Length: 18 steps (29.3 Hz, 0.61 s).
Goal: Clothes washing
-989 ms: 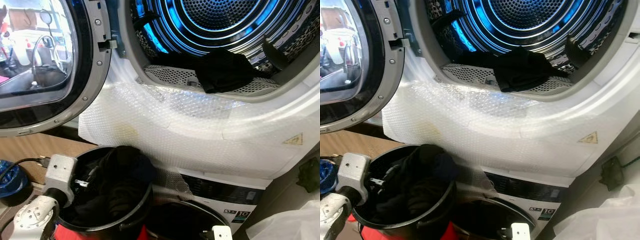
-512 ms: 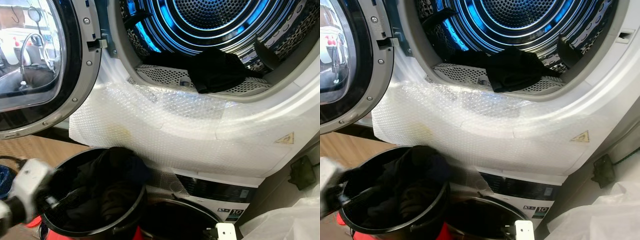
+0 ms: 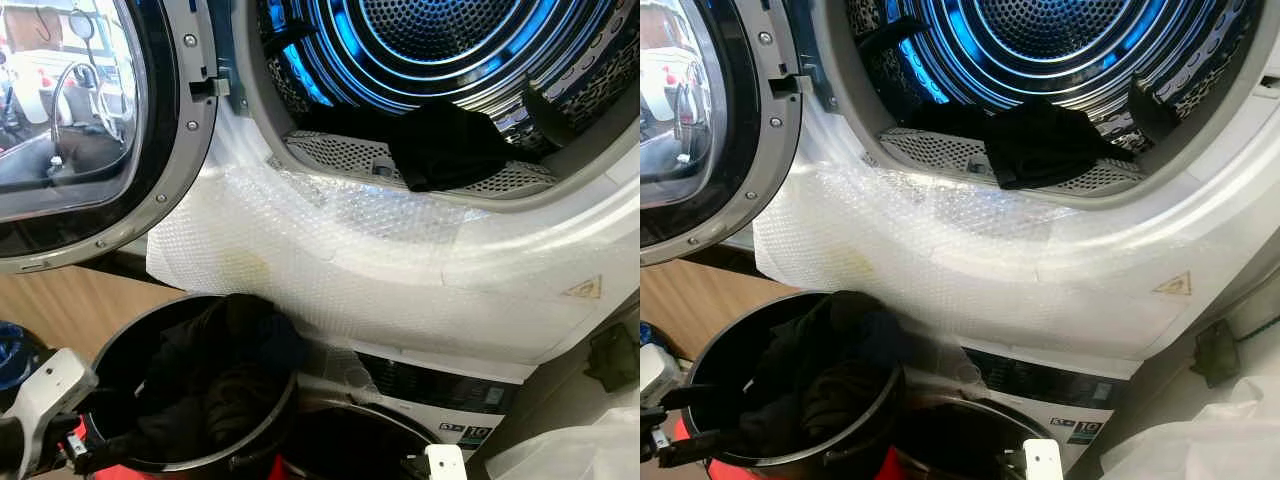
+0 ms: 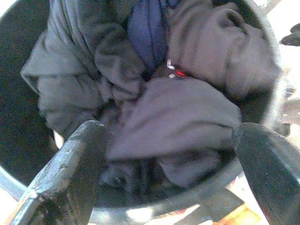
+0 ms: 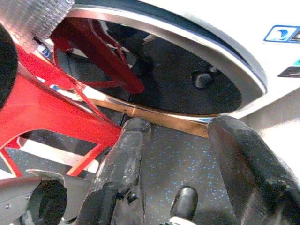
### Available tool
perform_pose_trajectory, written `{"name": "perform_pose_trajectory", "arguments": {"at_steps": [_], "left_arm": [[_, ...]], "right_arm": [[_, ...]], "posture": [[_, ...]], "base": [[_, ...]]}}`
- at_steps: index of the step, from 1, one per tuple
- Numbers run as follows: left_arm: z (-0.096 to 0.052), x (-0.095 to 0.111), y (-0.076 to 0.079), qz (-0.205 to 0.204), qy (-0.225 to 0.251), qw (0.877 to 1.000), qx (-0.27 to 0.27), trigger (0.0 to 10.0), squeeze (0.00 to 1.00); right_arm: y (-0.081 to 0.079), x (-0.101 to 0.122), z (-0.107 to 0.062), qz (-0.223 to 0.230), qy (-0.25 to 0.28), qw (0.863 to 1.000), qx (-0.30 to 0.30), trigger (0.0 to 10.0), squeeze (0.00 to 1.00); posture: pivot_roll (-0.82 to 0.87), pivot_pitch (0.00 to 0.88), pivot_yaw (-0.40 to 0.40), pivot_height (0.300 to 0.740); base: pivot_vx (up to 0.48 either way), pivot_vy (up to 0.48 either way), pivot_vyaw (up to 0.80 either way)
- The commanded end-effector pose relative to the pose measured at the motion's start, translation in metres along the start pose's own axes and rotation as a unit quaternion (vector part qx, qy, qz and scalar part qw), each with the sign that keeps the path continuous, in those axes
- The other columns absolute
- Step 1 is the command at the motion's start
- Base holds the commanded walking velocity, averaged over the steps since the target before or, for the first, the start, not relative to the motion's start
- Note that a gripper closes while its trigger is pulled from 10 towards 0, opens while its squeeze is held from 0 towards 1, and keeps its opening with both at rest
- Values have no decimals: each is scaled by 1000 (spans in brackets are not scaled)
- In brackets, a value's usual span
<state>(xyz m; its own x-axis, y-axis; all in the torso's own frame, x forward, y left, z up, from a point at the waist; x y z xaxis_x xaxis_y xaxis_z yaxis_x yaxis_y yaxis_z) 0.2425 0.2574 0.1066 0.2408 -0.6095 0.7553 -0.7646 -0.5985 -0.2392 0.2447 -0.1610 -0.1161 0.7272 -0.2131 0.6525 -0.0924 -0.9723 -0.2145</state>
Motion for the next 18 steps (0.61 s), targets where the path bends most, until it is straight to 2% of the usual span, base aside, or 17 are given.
{"name": "perform_pose_trajectory", "arguments": {"at_steps": [1,5,9,12,18], "left_arm": [[1,-2,0,15,-11,1000,-12,10000,0],[9,2,-1,32,-8,998,-50,10000,0],[12,1,-5,19,-4,998,-60,10000,0],[17,-10,-2,19,-21,996,-87,10000,0],[22,-18,8,19,-36,991,-130,10000,0]], "right_arm": [[6,-3,-1,-1,-6,1000,-6,10000,0],[12,-6,-4,-2,-6,1000,-10,10000,0],[16,-7,-5,-4,-8,1000,-13,10000,0],[21,-7,-6,-8,-9,1000,-16,10000,0],[23,-7,-7,-7,-6,1000,-18,10000,0]], "posture": [[253,0,-38,740],[225,0,-47,740],[215,0,-52,740],[203,0,-55,740],[184,0,-51,740]], "base": [[0,0,0],[0,0,0],[0,0,0],[0,0,0],[0,0,0]]}}
Point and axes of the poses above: a point about 5 cm out from each wrist's last joint towards the gripper, its own z axis pointing out of the wrist towards the gripper, its own x axis along the axis of the wrist's last joint, y = z × x, the point moved 6 cm from there along z, pointing out of the wrist towards the gripper, and after that the axes turned 13 degrees about z, right-handed, at the moved point
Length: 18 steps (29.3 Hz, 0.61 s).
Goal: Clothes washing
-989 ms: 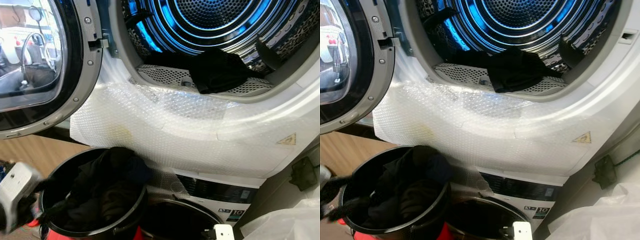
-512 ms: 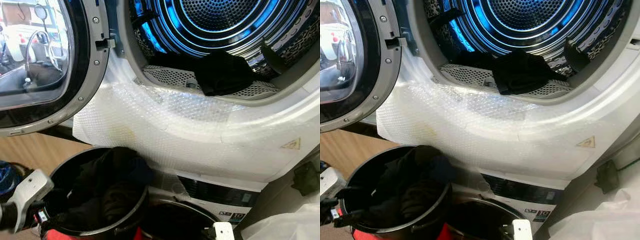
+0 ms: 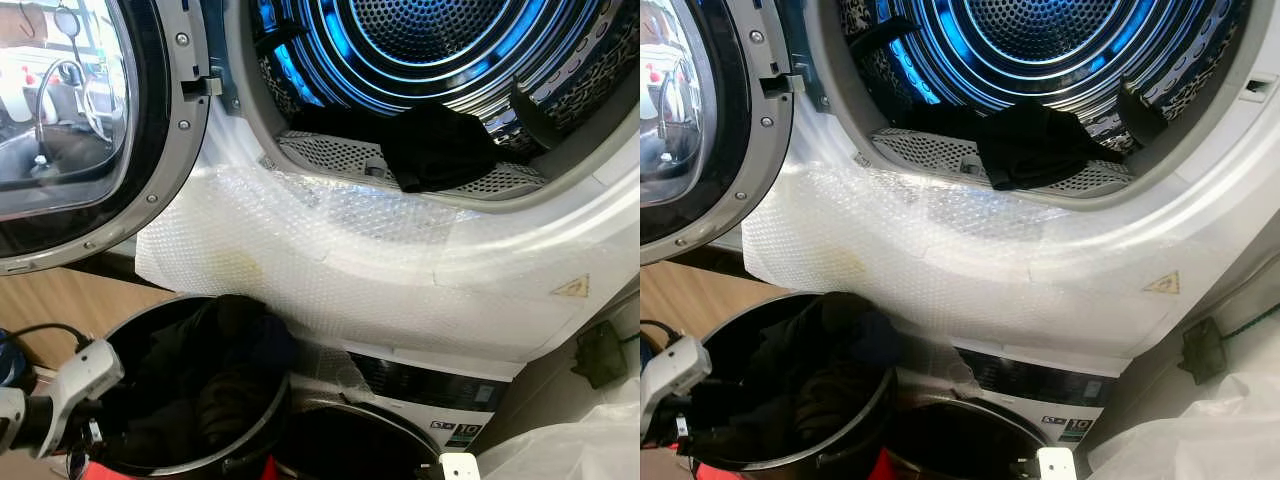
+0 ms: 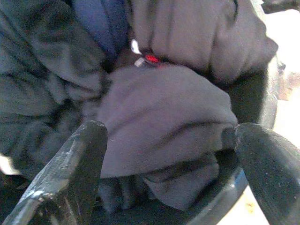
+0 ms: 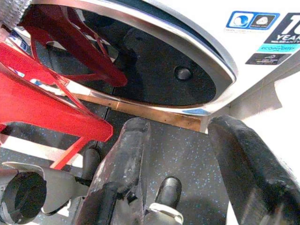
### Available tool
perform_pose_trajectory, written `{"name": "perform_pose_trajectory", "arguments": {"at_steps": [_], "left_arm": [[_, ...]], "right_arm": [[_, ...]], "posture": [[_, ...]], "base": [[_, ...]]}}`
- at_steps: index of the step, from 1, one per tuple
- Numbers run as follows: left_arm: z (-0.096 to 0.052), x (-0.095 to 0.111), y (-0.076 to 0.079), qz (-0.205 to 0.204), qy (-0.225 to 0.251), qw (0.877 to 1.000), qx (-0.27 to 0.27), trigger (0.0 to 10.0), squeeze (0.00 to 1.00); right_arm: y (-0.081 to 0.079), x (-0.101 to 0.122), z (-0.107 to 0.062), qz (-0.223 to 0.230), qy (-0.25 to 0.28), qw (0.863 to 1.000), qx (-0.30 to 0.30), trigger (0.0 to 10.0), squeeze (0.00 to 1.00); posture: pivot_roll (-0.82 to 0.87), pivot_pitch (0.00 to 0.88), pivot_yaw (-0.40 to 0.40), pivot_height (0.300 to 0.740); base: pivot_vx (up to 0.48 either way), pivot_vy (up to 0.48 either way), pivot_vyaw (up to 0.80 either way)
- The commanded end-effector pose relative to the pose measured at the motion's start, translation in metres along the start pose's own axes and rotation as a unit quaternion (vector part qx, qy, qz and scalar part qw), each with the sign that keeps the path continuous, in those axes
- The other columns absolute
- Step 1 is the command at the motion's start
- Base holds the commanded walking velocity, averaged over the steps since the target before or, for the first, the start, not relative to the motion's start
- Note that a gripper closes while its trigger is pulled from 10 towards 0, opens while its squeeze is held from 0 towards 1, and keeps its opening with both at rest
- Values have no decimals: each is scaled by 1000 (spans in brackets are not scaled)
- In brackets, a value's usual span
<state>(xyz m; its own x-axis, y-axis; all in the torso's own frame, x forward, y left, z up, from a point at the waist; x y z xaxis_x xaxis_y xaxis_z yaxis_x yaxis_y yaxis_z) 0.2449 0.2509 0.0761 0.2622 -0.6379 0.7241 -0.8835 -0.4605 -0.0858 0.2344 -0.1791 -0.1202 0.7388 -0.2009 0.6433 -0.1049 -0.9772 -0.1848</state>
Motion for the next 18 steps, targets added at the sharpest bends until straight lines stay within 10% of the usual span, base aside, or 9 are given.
{"name": "perform_pose_trajectory", "arguments": {"at_steps": [1,18], "left_arm": [[-2,-1,0,18,-17,1000,-13,10000,0],[29,1,-25,34,-11,999,21,10000,0]], "right_arm": [[3,-1,-1,-2,2,1000,-2,10000,0],[4,-10,-4,0,-1,1000,-1,10000,0]], "posture": [[182,0,-49,740],[142,17,-41,740]], "base": [[0,0,0],[0,0,0]]}}
Point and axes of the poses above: a point about 5 cm out from each wrist's last joint towards the gripper, its own z axis pointing out of the wrist towards the gripper, its own x axis along the axis of the wrist's last joint, y = z × x, the point moved 6 cm from there along z, pointing out of the wrist towards the gripper, and after that the axes turned 13 degrees about z, right-handed, at the moved point
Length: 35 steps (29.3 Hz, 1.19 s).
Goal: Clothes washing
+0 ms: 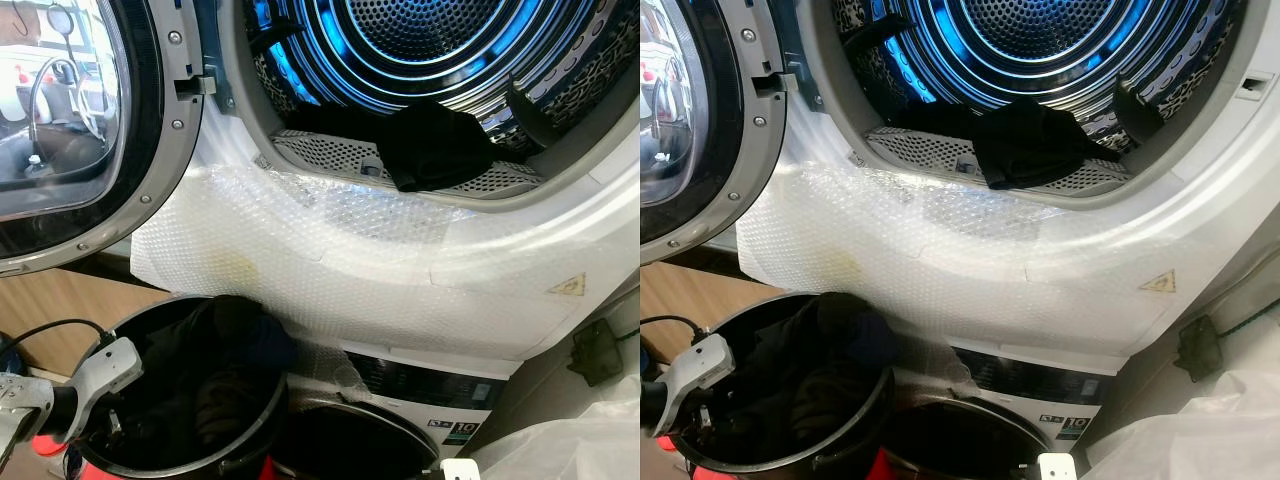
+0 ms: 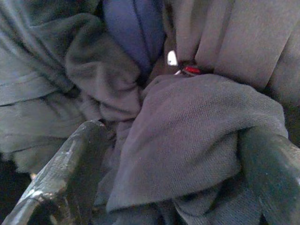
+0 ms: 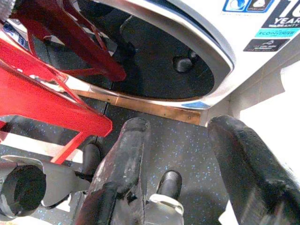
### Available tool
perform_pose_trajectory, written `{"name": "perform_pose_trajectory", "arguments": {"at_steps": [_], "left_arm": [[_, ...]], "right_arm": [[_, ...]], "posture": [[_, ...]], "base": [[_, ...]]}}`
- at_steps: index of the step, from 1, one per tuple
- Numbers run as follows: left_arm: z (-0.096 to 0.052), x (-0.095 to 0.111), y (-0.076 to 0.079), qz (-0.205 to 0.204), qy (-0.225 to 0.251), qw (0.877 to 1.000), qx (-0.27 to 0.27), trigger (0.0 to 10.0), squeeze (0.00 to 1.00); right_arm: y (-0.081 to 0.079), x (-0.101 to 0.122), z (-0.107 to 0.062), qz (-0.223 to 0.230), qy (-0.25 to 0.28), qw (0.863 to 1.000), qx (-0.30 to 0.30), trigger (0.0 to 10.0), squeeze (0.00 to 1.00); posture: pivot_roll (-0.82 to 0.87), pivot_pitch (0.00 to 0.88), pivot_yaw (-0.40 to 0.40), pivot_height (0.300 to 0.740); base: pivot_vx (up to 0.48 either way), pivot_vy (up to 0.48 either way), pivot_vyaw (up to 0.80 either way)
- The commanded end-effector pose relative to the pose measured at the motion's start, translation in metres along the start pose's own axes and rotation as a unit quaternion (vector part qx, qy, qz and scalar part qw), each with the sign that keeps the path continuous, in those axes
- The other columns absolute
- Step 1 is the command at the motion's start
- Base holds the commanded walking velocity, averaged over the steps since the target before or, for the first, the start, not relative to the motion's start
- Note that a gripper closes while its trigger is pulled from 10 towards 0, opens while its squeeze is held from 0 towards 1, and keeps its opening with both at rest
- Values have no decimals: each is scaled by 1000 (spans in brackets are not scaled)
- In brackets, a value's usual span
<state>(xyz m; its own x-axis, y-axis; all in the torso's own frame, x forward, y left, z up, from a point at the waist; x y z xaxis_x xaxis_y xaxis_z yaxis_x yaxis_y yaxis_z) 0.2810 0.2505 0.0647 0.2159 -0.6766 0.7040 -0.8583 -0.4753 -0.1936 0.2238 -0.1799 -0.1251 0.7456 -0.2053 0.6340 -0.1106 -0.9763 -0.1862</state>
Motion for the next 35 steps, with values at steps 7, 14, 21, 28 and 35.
{"name": "perform_pose_trajectory", "arguments": {"at_steps": [7,14,21,28,35], "left_arm": [[17,16,32,-1,32,992,-121,10000,0],[30,1,22,26,-25,994,-102,10000,0],[39,-23,23,27,-89,991,-95,10000,0],[51,-43,18,21,-141,989,-47,3765,0],[56,-38,13,1,-127,992,-25,0,0]], "right_arm": [[5,1,-2,0,7,1000,-3,10000,0],[6,0,-2,0,8,1000,-5,10000,0],[6,0,-2,2,9,1000,-5,10000,0],[2,-4,-2,3,4,1000,-2,10000,0],[-2,-3,-1,7,3,1000,1,10000,0]], "posture": [[118,16,-37,740],[102,0,-32,740],[102,0,-26,740],[104,0,-22,740],[118,0,-16,740]], "base": [[0,0,0],[0,0,0],[0,0,0],[0,0,0],[0,0,0]]}}
Point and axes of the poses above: a point about 5 cm out from each wrist's last joint towards the gripper, its own z axis pointing out of the wrist towards the gripper, its own x axis along the axis of the wrist's last joint, y = z × x, the point moved 6 cm from there along z, pointing out of the wrist towards the gripper, and after that the axes turned 13 degrees about z, right-handed, at the moved point
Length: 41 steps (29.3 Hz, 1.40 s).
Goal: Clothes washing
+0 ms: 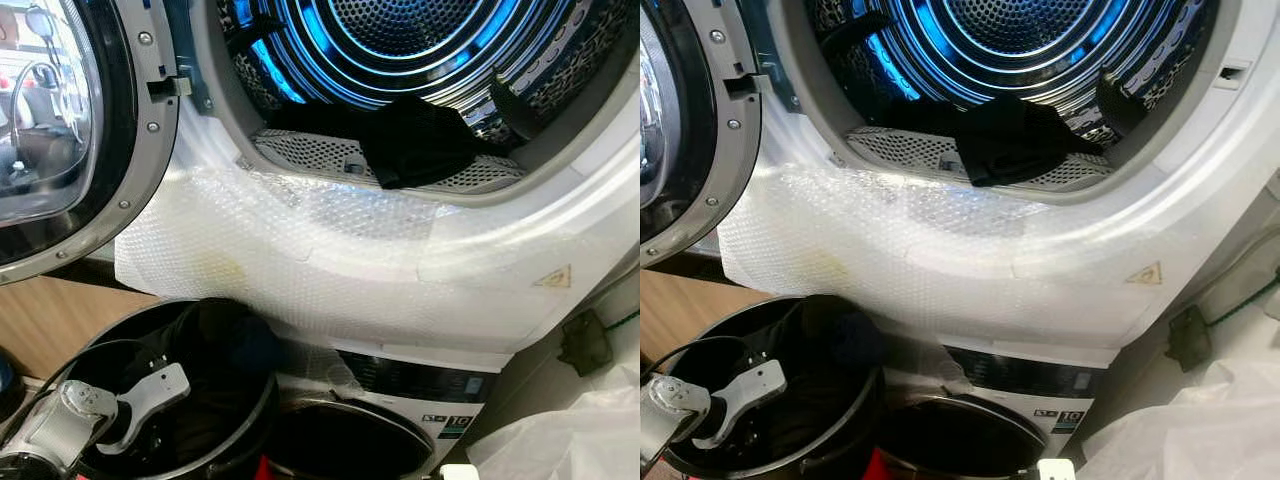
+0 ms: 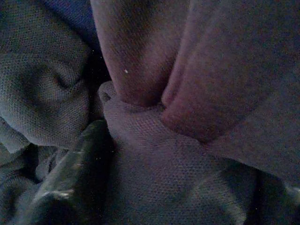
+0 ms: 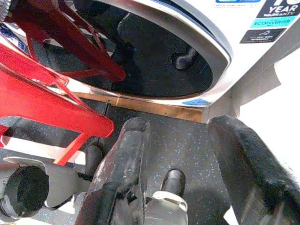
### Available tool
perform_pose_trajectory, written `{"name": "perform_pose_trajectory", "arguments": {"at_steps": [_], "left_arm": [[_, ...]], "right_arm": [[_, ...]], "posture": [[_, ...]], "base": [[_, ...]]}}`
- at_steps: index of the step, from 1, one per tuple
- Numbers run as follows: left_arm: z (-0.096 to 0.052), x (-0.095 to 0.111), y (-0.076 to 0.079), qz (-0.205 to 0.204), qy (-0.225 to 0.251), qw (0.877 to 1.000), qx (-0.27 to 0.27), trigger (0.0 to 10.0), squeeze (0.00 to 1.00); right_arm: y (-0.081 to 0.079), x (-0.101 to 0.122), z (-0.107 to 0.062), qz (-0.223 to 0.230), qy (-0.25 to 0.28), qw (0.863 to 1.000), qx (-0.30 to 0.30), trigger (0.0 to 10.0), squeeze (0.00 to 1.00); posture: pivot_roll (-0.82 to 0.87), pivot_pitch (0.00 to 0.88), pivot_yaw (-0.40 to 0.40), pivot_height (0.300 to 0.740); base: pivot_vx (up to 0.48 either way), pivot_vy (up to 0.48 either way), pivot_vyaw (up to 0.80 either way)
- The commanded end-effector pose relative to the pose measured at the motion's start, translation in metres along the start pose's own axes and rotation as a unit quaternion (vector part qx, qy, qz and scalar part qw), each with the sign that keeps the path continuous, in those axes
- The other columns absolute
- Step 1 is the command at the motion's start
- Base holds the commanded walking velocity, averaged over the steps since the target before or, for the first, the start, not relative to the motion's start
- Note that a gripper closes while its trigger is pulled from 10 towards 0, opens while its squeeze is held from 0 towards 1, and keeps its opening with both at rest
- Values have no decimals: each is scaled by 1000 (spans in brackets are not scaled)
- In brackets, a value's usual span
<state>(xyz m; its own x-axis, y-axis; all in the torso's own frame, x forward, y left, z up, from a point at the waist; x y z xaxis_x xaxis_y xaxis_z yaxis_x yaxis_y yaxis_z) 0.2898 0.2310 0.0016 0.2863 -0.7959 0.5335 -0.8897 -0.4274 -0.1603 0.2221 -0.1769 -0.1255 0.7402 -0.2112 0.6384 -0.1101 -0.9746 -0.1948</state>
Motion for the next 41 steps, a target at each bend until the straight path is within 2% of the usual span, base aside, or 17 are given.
{"name": "perform_pose_trajectory", "arguments": {"at_steps": [1,9,14,22,28,33,37,38,39,40,41], "left_arm": [[-2,-10,-1,-12,-17,1000,7,0,0],[-6,-12,-5,-21,-13,1000,15,0,0],[-14,-19,-9,-19,-25,999,21,0,0],[-16,-20,-5,-22,-20,999,24,0,0],[-32,-20,-6,-35,-6,999,30,0,0],[-66,-21,-12,-36,5,998,58,0,0],[-125,-5,-34,-26,24,988,150,0,0],[-125,-5,-34,-26,24,988,150,0,0],[-132,-1,-38,-21,27,986,163,0,0],[-140,3,-40,-17,29,984,176,0,0],[-156,18,-45,-1,40,979,201,0,0]], "right_arm": [[-1,-1,0,5,0,1000,-1,10000,0],[-4,2,2,6,0,1000,1,10000,0],[-5,3,2,4,-1,1000,2,10000,0],[-9,6,4,5,-1,1000,5,10000,0],[-14,5,5,1,-6,1000,11,10000,0],[-21,6,7,-3,-11,1000,20,10000,0],[-26,6,8,-5,-14,1000,27,10000,0],[-26,6,8,-5,-14,1000,27,10000,0],[-27,6,8,-5,-15,1000,27,10000,0],[-28,6,8,-5,-15,999,28,10000,0],[-30,6,9,-5,-17,999,30,10000,0]], "posture": [[119,0,-16,740],[126,0,-19,740],[143,6,-20,740],[160,0,-23,740],[186,0,-25,740],[209,0,-21,740],[242,0,-20,740],[242,0,-20,740],[249,0,-20,740],[249,0,-20,740],[268,0,-24,740]], "base": [[0,0,0],[0,0,0],[0,0,0],[0,0,0],[0,0,0],[0,0,0],[0,0,0],[0,0,0],[0,0,0],[0,0,0],[0,0,0]]}}
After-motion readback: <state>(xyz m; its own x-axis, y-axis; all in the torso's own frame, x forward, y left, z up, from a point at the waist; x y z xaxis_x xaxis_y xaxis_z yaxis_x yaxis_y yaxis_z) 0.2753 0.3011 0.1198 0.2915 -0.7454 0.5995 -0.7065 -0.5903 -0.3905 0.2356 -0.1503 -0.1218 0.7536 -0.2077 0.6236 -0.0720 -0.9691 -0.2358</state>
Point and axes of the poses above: a point about 5 cm out from each wrist's last joint towards the gripper, its own z axis pointing out of the wrist towards the gripper, its own x axis along the axis of the wrist's last joint, y = z × x, the point moved 6 cm from there along z, pointing out of the wrist towards the gripper, and after that the axes turned 13 degrees about z, right-handed, at the moved point
